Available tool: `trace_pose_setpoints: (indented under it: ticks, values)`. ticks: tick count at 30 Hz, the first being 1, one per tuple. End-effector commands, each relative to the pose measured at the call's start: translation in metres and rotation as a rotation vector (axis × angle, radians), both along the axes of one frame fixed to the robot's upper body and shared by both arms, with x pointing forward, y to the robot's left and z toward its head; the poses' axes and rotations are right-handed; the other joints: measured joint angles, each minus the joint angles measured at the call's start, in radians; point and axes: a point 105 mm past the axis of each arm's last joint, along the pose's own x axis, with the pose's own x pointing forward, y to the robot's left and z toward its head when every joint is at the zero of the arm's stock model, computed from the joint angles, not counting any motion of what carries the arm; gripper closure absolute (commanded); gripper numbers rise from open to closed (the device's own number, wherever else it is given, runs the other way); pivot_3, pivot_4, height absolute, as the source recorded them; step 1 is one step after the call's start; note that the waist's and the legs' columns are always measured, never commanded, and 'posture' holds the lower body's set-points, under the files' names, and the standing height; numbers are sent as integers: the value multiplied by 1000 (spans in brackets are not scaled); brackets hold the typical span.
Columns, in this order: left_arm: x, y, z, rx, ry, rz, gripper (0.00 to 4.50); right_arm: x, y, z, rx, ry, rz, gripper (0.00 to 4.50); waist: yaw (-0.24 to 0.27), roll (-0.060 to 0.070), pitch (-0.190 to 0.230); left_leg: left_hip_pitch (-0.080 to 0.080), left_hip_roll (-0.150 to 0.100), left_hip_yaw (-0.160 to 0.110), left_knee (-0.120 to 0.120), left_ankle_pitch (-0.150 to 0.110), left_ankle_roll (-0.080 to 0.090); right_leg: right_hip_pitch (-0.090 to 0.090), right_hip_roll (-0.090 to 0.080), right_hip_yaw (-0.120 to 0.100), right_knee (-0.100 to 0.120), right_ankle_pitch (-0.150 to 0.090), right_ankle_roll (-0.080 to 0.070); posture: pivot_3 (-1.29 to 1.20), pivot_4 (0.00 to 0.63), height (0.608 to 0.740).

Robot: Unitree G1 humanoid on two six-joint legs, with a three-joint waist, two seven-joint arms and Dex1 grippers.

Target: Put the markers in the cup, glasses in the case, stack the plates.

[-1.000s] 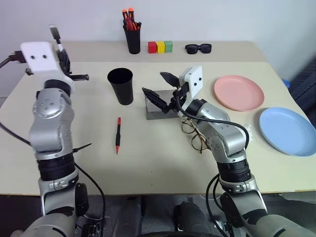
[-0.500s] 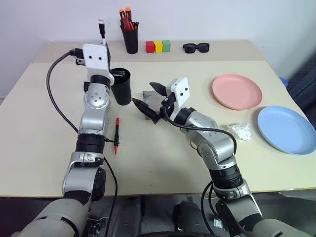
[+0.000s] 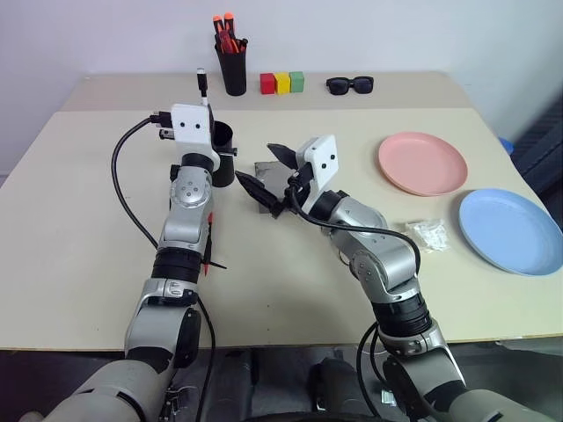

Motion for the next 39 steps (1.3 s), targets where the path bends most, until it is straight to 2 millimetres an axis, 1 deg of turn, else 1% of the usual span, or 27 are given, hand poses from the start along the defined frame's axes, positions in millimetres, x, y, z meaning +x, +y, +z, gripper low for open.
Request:
trace_pose_setpoints:
  ticks: [1,4,7,14,15,16,18,19,21,22,25,27,29,30,31,33,35,39]
  values:
    - [-6,0,11,-2,-53,18,3389,-5,5,16,27,-57,26,132,0,0,0,0,0,0,0,0,0,0,0,0,0,0,0,0,150,740]
    - [-7,-2,11,-17,-51,5,3389,-5,5,15,25,-55,30,132,0,0,0,0,0,0,0,0,0,0,0,0,0,0,0,0,150,740]
    - [-7,0,13,-1,-59,32,3389,-6,5,14,24,-53,34,132,1,0,0,0,0,0,0,0,0,0,0,0,0,0,0,0,150,740]
    - [-18,3,35,-30,-118,1,3389,-7,2,13,12,-57,36,132,1,0,0,0,0,0,0,0,0,0,0,0,0,0,0,0,150,740]
    - [-22,5,39,-28,-121,0,3389,-9,0,13,-6,-66,45,132,1,0,0,0,0,0,0,0,0,0,0,0,0,0,0,0,150,740]
    - [-31,10,45,-31,-125,-17,3389,-12,-5,12,-39,-79,70,132,0,0,0,0,0,0,0,0,0,0,0,0,0,0,0,0,150,740]
    - [-56,15,53,-20,-99,-89,3389,-16,-20,9,-108,-96,104,132,-6,0,0,0,0,0,0,0,0,0,0,1,0,0,0,0,150,740]
    - [-67,16,51,-26,-66,-124,3389,-15,-27,8,-134,-97,105,132,-14,0,0,0,1,0,0,0,-1,0,0,1,0,0,0,0,150,740]
    - [-81,18,39,-52,44,-169,3389,-12,-38,6,-170,-97,97,132,-19,0,0,0,2,0,-1,1,-1,0,-1,1,-1,0,0,0,150,740]
    - [-88,22,29,-55,118,-171,3389,-11,-43,5,-190,-97,97,132,-19,0,0,0,2,-1,-1,0,-1,0,0,1,-1,0,0,0,150,740]
    - [-108,34,-18,-65,425,-117,3389,-15,-54,-1,-262,-86,146,132,-22,0,0,3,2,-2,-1,0,-1,3,1,1,0,0,0,0,150,740]
    - [-118,33,-36,-83,559,-105,3389,-21,-56,-7,-313,-72,203,132,-20,0,0,4,2,-3,0,0,-1,4,1,1,0,0,0,0,150,740]
    - [-127,26,-58,-126,724,-96,3389,-30,-58,-15,-372,-56,276,132,-12,-1,1,4,2,-4,1,0,0,5,1,0,0,0,0,0,150,740]
    - [-129,24,-64,-135,775,-86,3389,-33,-58,-17,-391,-53,299,132,-10,-3,2,3,2,-5,2,1,0,6,0,-1,0,0,0,0,150,740]
    - [-133,21,-77,-176,831,-83,3389,-38,-59,-22,-420,-45,330,132,-10,-3,2,3,2,-5,2,1,0,6,0,-1,0,0,0,0,150,740]
    - [-137,21,-92,-213,889,-51,3389,-43,-61,-29,-459,-26,373,132,-11,-3,2,3,2,-5,2,1,0,6,0,0,-1,0,0,0,150,740]
    - [-136,21,-101,-243,924,-30,3389,-48,-62,-36,-486,-9,403,132,-14,-5,3,3,2,-5,2,0,1,6,-1,-1,-1,0,0,0,150,740]
    - [-135,23,-117,-190,1007,11,3389,-51,-61,-45,-517,-7,419,132,-17,-5,4,4,2,-5,1,0,0,5,0,0,-1,0,0,0,150,740]
